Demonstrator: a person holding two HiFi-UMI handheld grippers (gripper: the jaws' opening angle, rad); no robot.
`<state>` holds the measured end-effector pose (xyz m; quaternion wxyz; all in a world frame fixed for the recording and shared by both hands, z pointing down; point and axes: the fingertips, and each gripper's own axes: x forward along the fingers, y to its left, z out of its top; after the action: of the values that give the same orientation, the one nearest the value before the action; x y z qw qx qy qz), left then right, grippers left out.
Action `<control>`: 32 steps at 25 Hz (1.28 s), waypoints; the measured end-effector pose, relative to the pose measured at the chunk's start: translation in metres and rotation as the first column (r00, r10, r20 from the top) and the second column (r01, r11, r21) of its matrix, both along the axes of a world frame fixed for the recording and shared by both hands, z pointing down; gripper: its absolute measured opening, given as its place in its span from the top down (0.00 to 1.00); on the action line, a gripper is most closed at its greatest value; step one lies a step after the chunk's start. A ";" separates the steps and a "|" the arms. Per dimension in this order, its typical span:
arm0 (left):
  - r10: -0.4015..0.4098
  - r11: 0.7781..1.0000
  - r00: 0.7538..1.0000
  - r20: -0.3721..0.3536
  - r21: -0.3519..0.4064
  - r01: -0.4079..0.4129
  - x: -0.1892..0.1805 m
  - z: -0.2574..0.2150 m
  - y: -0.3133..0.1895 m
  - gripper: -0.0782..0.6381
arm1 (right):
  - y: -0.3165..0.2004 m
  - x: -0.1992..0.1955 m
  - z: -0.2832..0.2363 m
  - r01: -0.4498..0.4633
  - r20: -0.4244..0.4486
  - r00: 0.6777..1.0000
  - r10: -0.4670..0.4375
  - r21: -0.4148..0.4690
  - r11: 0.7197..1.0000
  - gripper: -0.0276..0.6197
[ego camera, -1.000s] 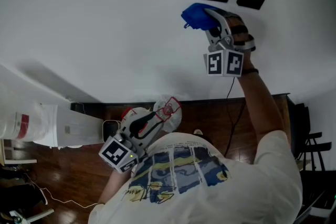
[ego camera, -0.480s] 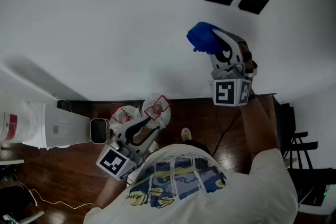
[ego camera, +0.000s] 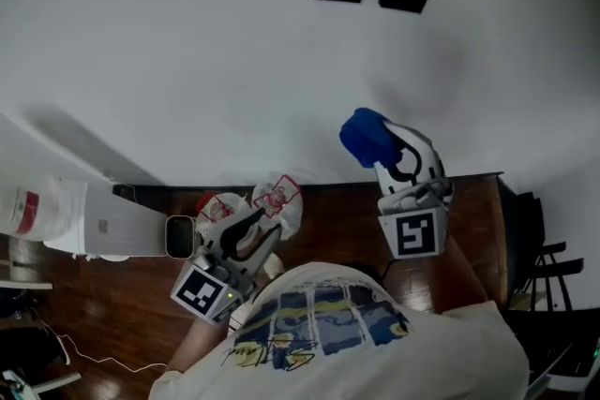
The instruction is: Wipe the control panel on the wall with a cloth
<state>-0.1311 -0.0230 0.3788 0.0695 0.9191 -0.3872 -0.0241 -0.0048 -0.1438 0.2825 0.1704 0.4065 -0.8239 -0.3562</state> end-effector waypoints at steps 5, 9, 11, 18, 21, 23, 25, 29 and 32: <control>-0.051 0.998 0.999 -0.003 0.024 0.051 0.079 -0.009 0.015 0.73 | 0.041 0.114 0.015 0.004 0.195 0.980 0.032 -0.180 0.984 0.82; -0.091 0.995 0.996 -0.015 0.035 0.092 0.156 -0.017 0.027 0.73 | 0.068 0.217 0.024 0.045 0.312 0.949 0.050 -0.289 0.956 0.82; -0.087 0.996 0.996 -0.003 0.023 0.087 0.199 -0.015 0.035 0.73 | 0.082 0.266 0.032 0.068 0.350 0.935 0.052 -0.324 0.944 0.82; -0.038 0.999 0.998 0.052 -0.004 0.038 0.318 -0.010 0.072 0.73 | 0.133 0.414 0.047 0.082 0.469 0.878 0.094 -0.341 0.937 0.82; 0.010 1.000 0.998 0.069 -0.003 -0.009 0.360 -0.016 0.084 0.73 | 0.156 0.464 0.041 0.068 0.526 0.839 0.135 -0.348 0.935 0.82; 0.040 0.999 0.995 0.086 0.010 -0.041 0.381 -0.021 0.089 0.73 | 0.168 0.490 0.037 0.059 0.558 0.815 0.156 -0.348 0.936 0.82; 0.058 0.998 0.993 0.102 0.015 -0.060 0.396 -0.023 0.091 0.73 | 0.176 0.509 0.037 0.049 0.582 0.794 0.177 -0.352 0.935 0.82; 0.088 0.996 0.987 0.132 0.020 -0.091 0.419 -0.025 0.101 0.73 | 0.190 0.533 0.040 0.042 0.598 0.777 0.197 -0.361 0.932 0.82; 0.089 0.995 0.987 0.136 0.034 -0.095 0.424 -0.027 0.106 0.73 | 0.192 0.534 0.043 0.048 0.592 0.784 0.189 -0.360 0.932 0.82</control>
<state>0.2925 0.0831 0.3515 0.0256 0.9367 -0.3476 0.0331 0.5290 0.0478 0.3256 -0.0240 0.4936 -0.8684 -0.0419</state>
